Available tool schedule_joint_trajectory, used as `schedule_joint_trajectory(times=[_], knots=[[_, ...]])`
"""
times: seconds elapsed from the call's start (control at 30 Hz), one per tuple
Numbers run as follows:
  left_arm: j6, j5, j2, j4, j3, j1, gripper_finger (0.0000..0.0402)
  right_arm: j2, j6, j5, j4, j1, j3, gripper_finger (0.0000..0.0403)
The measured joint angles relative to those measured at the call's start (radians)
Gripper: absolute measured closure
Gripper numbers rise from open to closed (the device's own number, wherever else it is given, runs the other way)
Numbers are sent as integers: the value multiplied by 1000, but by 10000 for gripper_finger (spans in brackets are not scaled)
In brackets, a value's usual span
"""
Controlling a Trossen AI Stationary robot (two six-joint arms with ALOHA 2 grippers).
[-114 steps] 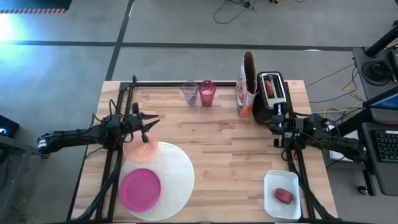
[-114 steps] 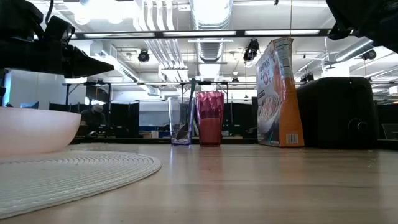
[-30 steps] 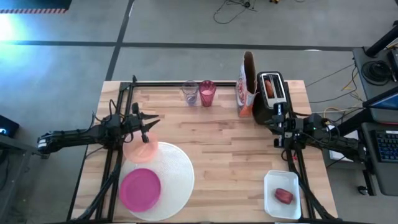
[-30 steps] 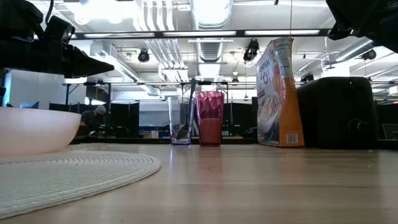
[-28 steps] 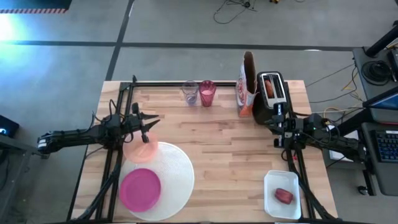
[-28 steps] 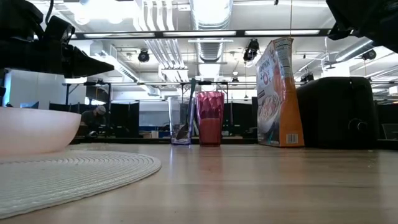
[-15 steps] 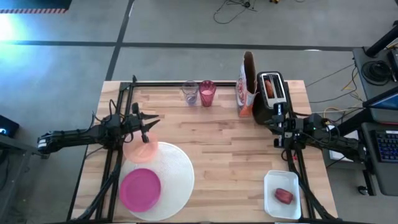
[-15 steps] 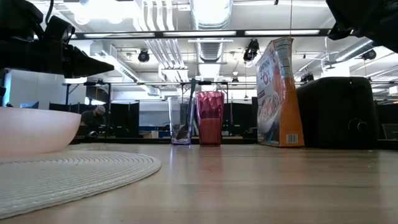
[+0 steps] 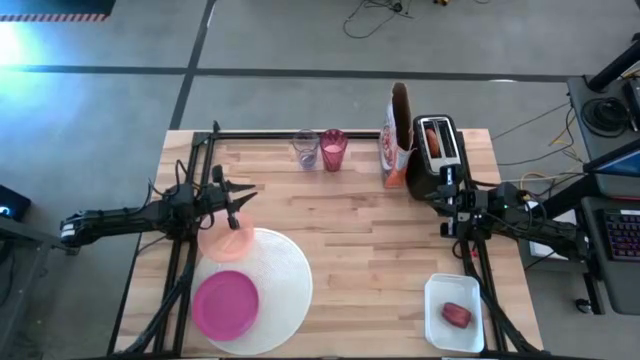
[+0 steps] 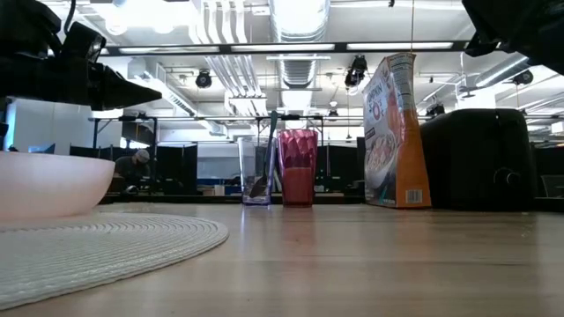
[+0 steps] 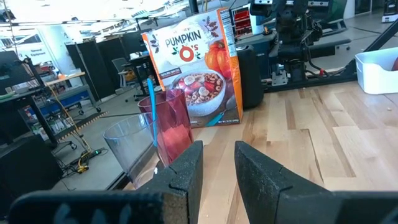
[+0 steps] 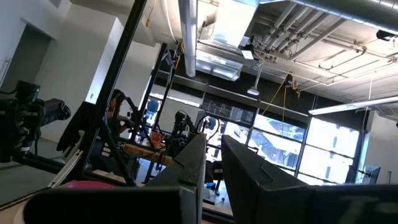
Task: Arrange a breakfast setting
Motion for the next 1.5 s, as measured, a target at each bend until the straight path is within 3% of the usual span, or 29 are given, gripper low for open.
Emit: schedule_joint_trajectory(times=[0.5,0.67,0.87,1.03,1.23,1.4,1.5], knots=[[-50,0,0,5,0,0,325,0,0,0,0,0,0,360],[-12,0,0,80,0,0,325,0,0,0,0,0,0,360],[-178,-1,0,238,0,0,325,0,0,0,0,0,0,360],[-297,-1,5,264,5,0,325,0,0,0,0,0,0,360],[-340,-6,97,25,169,0,325,0,0,0,0,0,0,360],[-426,-128,239,-278,389,0,327,0,0,0,0,0,0,360],[-473,-136,348,-419,504,0,327,0,0,0,0,0,0,360]])
